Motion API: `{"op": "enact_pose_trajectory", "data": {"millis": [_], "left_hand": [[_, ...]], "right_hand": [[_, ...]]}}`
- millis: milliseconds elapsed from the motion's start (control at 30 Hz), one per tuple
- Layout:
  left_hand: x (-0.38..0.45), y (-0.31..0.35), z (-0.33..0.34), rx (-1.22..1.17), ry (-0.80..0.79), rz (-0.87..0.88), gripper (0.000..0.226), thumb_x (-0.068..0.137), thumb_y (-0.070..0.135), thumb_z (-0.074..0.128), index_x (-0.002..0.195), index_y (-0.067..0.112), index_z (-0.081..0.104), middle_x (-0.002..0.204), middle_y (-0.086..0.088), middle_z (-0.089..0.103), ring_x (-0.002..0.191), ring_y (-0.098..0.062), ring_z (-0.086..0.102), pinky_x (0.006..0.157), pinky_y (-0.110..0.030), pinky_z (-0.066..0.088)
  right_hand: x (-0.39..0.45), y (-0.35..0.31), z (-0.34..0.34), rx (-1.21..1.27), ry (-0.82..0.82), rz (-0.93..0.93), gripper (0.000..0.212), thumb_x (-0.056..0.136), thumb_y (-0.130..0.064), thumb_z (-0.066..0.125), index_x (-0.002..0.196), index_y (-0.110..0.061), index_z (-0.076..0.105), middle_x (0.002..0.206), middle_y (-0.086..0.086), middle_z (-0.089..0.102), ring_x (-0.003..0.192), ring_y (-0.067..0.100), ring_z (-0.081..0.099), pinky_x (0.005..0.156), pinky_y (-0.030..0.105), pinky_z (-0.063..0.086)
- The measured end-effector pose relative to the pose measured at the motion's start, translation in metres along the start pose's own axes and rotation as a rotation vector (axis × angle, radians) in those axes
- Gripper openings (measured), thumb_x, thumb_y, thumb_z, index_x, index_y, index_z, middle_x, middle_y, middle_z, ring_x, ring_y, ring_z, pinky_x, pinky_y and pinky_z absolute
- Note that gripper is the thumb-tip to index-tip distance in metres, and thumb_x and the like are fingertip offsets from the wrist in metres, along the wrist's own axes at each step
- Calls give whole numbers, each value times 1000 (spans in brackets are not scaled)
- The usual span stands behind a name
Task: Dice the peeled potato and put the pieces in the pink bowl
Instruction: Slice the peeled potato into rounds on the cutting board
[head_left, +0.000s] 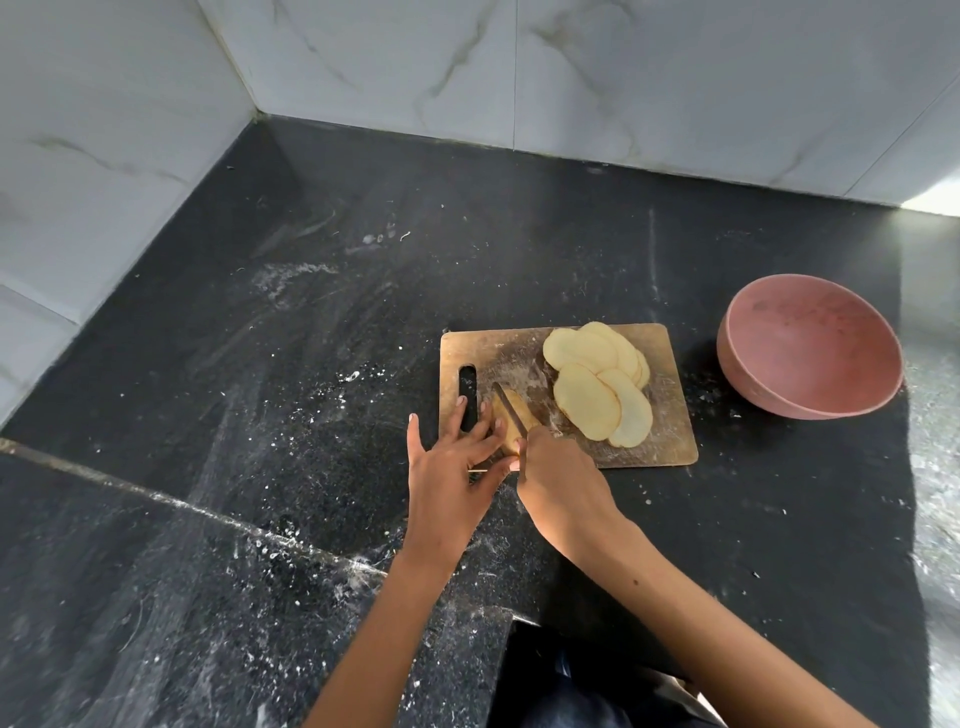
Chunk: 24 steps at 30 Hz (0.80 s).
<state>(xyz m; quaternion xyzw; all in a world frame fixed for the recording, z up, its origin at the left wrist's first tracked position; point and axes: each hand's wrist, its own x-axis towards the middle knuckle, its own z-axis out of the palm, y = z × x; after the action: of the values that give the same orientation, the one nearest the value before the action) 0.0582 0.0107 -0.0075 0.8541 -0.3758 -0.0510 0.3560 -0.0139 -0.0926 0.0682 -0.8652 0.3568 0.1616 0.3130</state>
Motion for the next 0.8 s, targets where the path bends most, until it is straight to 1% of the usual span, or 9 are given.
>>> {"op": "enact_pose_trajectory", "data": {"millis": [67,167,300,400,433,533,667,733,800], "left_hand": [[0,0,0,14,2,-1,37,79,20,77,115,25,69,127,13,53,139,-15,32,117,-50,-2],[-1,1,2,46,7,-16,37,80,20,77,115,27,69,128,10,55,138,-15,35,119,-49,-2],[-2,2,2,26,22,-27,35,81,25,76,115,26,69,125,7,60,138,-15,35,119,-51,-1],[0,2,1,20,23,-22,37,79,32,74,115,24,68,125,7,61,138,-16,34,117,-49,-3],[0,2,1,29,23,-17,38,79,33,74,115,24,68,124,6,61,138,-17,35,117,-49,-3],[-2,4,1,51,24,-11,37,79,31,75,115,23,68,124,6,62,138,-18,36,117,-49,-3],[-1,4,1,83,20,-2,37,78,25,77,114,22,69,124,5,62,137,-19,36,116,-53,0],[-1,4,1,90,16,3,37,78,23,78,114,22,70,123,6,62,137,-19,37,115,-55,2],[-1,5,0,90,16,10,37,78,22,79,114,22,70,123,7,62,136,-20,38,115,-55,2]], "right_hand": [[4,-6,2,-22,-14,5,21,99,-10,40,117,-6,50,111,13,62,103,30,59,70,32,37],[6,-11,5,-94,24,-13,21,101,-10,39,120,-6,48,114,13,62,105,29,60,70,31,38],[2,-3,3,-10,63,-16,15,100,-12,37,111,-8,47,103,12,63,95,30,60,67,33,36],[-1,3,2,46,75,-25,7,101,-15,36,98,-13,42,96,12,64,93,32,62,67,33,36],[-1,4,3,56,76,-27,7,102,-17,36,97,-13,40,96,12,64,93,32,61,66,33,36],[-2,3,3,76,75,-28,10,102,-17,36,101,-11,44,100,13,62,94,32,60,67,32,36],[-3,1,5,69,74,-23,9,102,-17,35,93,-15,37,101,12,63,93,31,60,66,32,35],[-2,0,6,46,77,-11,6,102,-14,37,98,-14,41,104,12,62,96,30,59,67,31,34],[-2,-2,6,18,81,6,12,100,-11,39,109,-10,46,108,12,62,101,30,59,69,31,33]]}}
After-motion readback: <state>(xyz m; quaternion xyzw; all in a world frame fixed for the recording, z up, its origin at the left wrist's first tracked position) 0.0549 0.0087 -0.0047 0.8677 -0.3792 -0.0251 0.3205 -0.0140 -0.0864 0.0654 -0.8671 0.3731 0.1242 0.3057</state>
